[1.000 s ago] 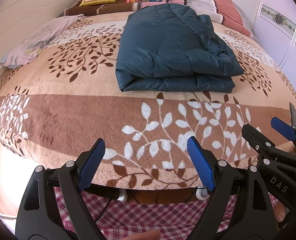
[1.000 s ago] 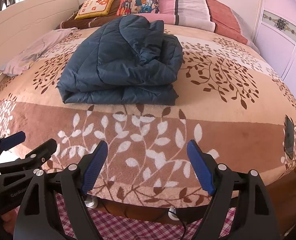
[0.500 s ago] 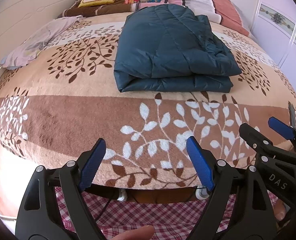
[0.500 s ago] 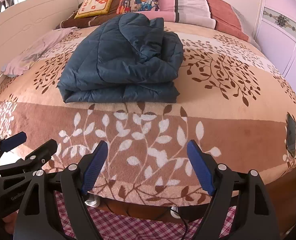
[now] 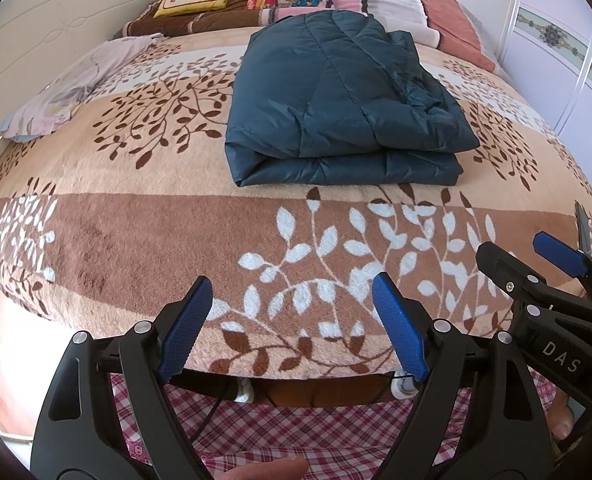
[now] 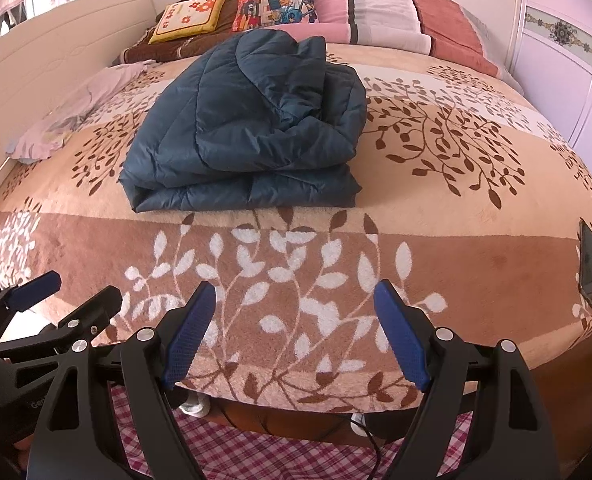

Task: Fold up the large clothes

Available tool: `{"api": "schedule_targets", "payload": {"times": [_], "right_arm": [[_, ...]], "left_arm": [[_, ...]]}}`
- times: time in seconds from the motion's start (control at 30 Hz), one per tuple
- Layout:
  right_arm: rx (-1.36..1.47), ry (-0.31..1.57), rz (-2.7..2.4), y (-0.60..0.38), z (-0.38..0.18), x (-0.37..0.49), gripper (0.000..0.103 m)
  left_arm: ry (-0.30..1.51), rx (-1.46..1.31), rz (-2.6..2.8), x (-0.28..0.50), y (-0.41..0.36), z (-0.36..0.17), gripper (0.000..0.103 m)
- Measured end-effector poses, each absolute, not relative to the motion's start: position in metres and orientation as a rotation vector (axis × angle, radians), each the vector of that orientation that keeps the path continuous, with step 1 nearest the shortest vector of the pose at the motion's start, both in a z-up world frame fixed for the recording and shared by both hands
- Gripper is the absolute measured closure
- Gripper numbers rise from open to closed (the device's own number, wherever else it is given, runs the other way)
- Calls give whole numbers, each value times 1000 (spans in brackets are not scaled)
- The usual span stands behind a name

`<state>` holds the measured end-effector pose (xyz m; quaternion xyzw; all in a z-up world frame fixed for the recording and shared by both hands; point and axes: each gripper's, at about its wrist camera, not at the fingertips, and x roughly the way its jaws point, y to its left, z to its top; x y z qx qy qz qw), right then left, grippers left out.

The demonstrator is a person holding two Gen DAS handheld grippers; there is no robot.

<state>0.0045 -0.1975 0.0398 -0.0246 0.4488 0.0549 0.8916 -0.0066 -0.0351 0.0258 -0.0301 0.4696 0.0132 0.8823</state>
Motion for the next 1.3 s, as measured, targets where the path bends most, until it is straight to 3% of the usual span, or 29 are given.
{"api": "schedule_targets", "payload": {"times": [1.3], "right_arm": [[-47, 934, 115, -199, 40, 5, 24]], "left_arm": [[976, -63, 28, -7, -35, 26, 25]]}}
